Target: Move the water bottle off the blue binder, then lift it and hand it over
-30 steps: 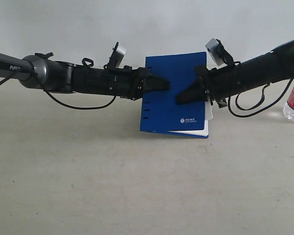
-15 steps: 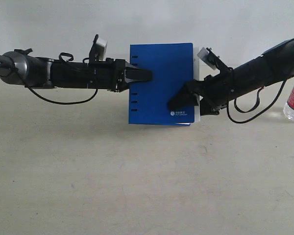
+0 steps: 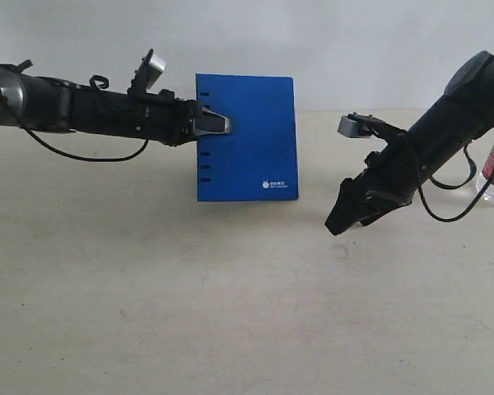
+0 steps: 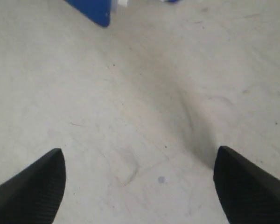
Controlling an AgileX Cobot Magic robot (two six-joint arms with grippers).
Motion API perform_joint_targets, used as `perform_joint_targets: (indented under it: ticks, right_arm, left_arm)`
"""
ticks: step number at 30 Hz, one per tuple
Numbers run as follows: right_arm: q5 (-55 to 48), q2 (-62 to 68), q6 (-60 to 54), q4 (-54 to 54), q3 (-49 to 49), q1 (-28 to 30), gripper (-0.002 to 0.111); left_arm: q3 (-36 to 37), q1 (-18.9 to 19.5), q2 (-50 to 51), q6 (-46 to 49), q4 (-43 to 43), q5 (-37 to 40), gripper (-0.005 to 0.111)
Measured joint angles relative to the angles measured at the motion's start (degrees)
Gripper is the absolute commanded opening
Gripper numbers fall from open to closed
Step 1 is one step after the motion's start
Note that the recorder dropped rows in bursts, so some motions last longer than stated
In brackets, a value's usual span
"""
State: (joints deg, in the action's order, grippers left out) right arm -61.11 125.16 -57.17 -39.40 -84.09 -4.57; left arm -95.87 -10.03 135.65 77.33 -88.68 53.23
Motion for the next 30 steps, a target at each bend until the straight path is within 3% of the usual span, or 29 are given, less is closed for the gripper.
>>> perform_joint_targets:
  ticks: [4,8,10,12,14,16,19,20,22,23,28,30]
  right_arm:
    - [-0.1,-2.4,0.3,1.0,0.1,0.2,0.078]
    - [-4.0,-8.4,2.4,1.1,0.1,0.5,0.078]
    - [-6.8,-12.4,3.6,0.6,0.1,0.5,0.078]
    - [-8.0,-15.6,4.4,-0.2,0.1,0.5,0.078]
    - [-8.3,-18.8,5.3,-3.3,0.1,0.5,0.07]
    - [-8.3,-21.1,6.5,-6.0,0.1,0.1,0.054]
    - [-8.3,-23.9,8.0,-4.9,0.1,-1.6,0.036]
    - [-8.3,-25.1,8.9,-3.8,0.1,-2.3,0.025]
    - [-8.5,-27.7,12.4,-0.2,0.1,-3.0,0.005]
    - [-8.5,-28.7,14.2,1.3,0.1,-3.2,0.0]
    - [-8.6,-33.6,23.2,7.9,0.1,-3.4,0.0]
    - [-8.7,-35.7,24.9,9.0,0.1,-3.4,0.0]
  left_arm:
    - [3.1,-0.1,-5.3,4.4,0.7,-8.1,0.007]
    - [12.7,-1.8,-18.7,16.1,1.4,-27.8,0.007]
    - [20.5,-5.2,-27.1,25.5,-2.7,-38.7,0.007]
    - [26.5,-8.8,-34.7,33.0,-7.6,-43.8,0.007]
    - [33.4,-13.1,-42.0,36.6,-9.5,-48.1,0.007]
    - [38.4,-16.3,-48.2,36.1,-9.9,-54.3,0.007]
    - [44.2,-19.9,-54.9,33.1,-10.4,-61.8,0.007]
    - [46.4,-21.2,-57.4,31.0,-10.5,-63.8,0.007]
    - [51.2,-24.4,-61.9,21.8,-7.8,-68.6,0.007]
    - [52.9,-25.6,-62.9,17.7,-5.9,-70.4,0.007]
    - [59.9,-30.7,-66.7,-13.3,11.9,-83.3,0.007]
    - [60.4,-31.7,-67.7,-20.3,18.7,-86.3,0.007]
